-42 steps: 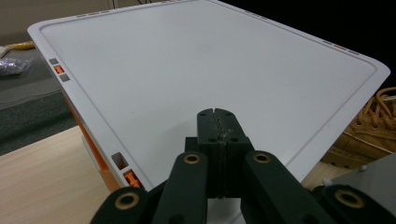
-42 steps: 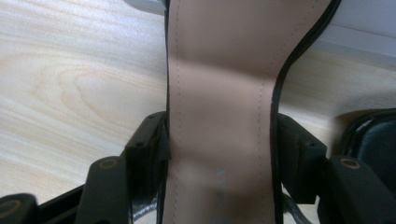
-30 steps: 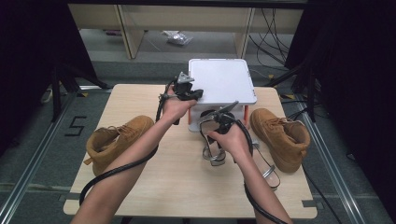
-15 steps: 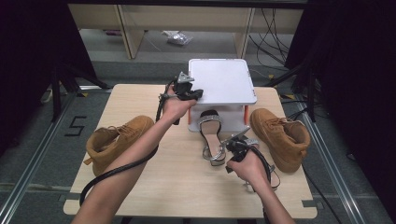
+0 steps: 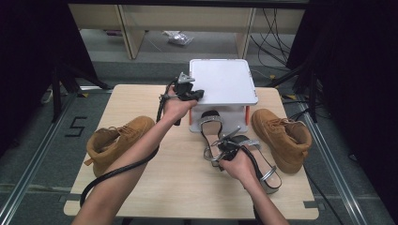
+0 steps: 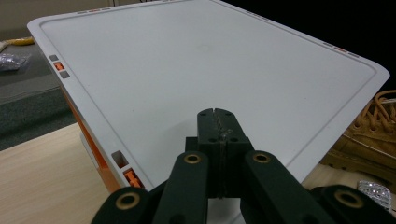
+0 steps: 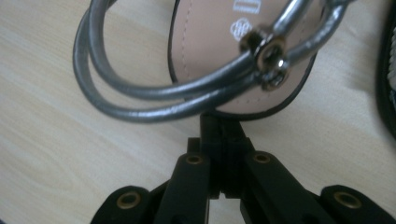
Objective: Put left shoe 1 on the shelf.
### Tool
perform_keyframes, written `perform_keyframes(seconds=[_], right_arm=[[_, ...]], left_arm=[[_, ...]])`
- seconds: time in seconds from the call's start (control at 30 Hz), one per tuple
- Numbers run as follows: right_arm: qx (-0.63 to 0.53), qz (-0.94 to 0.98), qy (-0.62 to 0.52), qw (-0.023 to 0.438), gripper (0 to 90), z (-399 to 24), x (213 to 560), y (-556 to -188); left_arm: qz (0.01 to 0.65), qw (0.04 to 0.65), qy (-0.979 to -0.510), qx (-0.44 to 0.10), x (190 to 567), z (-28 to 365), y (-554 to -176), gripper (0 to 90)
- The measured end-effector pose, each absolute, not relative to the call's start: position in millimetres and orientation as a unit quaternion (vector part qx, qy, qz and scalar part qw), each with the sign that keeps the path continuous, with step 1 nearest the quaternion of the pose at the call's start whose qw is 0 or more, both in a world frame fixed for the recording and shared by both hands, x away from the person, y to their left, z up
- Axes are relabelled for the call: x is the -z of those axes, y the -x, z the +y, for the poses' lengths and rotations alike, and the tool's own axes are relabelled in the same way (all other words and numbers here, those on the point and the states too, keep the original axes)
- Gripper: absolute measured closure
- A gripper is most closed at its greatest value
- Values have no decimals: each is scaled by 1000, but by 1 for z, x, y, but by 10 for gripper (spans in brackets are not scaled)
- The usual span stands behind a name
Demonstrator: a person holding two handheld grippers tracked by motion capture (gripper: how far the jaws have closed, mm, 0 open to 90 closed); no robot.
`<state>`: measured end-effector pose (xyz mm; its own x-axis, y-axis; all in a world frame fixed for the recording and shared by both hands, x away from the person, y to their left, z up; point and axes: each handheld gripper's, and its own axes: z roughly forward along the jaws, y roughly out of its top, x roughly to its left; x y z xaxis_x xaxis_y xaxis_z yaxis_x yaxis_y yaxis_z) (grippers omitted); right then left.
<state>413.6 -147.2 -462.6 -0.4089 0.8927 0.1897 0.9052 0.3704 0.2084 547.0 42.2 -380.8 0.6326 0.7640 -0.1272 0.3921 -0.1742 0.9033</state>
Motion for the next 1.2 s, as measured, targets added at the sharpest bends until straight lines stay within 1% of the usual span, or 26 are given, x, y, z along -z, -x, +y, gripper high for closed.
perform_keyframes(seconds=[0.03, 0.07, 0.1, 0.13, 0.17, 0.6, 0.63, 0.77, 0.8, 0.83, 1.03, 1.07, 1.13, 1.17, 1.2], right_arm=[[143, -826, 545, 21, 900, -147, 462, -414], [149, -830, 538, 10, 900, -148, 464, -415], [139, -822, 552, 16, 900, -147, 463, -414], [150, -830, 537, 10, 900, -148, 464, -415], [144, -820, 554, 21, 900, -146, 463, -413], [161, -816, 555, 21, 900, -147, 464, -413], [160, -805, 570, 31, 900, -145, 463, -412], [168, -813, 557, 11, 900, -146, 462, -414], [165, -804, 571, 22, 900, -144, 460, -412], [175, -810, 560, 14, 900, -145, 461, -413], [177, -795, 580, 8, 900, -142, 453, -414], [193, -802, 565, -5, 900, -143, 454, -415], [184, -789, 587, 8, 900, -138, 449, -415], [190, -802, 566, -5, 900, -140, 449, -416], [186, -792, 581, 3, 900, -138, 448, -416]], left_arm=[[388, 512, -744, -182, 381, 42, -547, 893], [388, 515, -743, -182, 381, 42, -547, 894], [388, 515, -743, -182, 381, 42, -547, 894], [389, 512, -744, -182, 381, 42, -547, 894], [389, 512, -744, -182, 381, 42, -547, 894], [385, 509, -747, -188, 380, 42, -546, 898], [385, 508, -747, -188, 380, 41, -546, 899], [388, 502, -749, -189, 379, 41, -546, 900], [388, 502, -750, -188, 379, 41, -546, 899], [389, 501, -750, -189, 379, 41, -546, 900], [388, 482, -761, -197, 375, 38, -546, 900], [387, 483, -761, -196, 375, 37, -546, 900], [388, 483, -760, -195, 375, 37, -546, 900], [392, 488, -756, -193, 376, 37, -546, 900], [391, 485, -759, -190, 375, 38, -546, 900]])
